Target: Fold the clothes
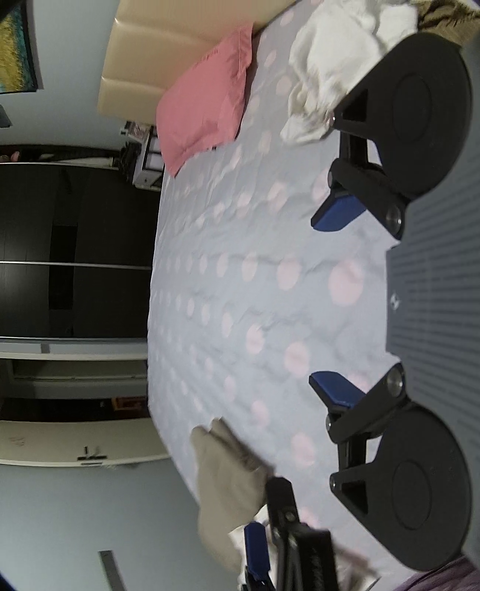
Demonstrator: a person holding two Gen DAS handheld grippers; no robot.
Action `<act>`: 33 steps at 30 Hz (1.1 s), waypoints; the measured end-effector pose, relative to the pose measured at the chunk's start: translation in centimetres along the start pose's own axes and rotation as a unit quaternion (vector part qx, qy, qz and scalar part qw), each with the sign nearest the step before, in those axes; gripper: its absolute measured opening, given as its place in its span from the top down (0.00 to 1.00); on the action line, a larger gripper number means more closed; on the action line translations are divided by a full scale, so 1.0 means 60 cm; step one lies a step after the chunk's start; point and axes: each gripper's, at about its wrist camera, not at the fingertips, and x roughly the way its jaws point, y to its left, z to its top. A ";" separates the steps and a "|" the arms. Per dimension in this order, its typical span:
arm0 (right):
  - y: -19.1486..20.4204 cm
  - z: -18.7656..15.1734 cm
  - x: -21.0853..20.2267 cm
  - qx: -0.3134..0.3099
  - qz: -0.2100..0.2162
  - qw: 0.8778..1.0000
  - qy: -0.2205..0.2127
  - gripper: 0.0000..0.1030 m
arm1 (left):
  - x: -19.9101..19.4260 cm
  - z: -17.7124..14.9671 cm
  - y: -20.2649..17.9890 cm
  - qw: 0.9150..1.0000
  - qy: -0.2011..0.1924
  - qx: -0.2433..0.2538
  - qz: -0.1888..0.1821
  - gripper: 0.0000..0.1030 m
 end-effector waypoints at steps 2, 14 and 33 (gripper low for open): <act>-0.002 -0.021 0.000 -0.003 -0.006 1.000 -0.005 0.14 | 0.013 -0.020 -0.011 1.000 0.020 -0.001 0.006 0.29; 0.012 -0.106 0.041 0.019 -0.055 0.998 -0.002 0.10 | 0.057 -0.090 -0.041 0.997 0.058 0.016 0.039 0.29; -0.020 -0.120 0.053 0.052 -0.062 0.997 0.017 0.08 | 0.055 -0.105 -0.059 0.995 0.058 0.020 0.083 0.29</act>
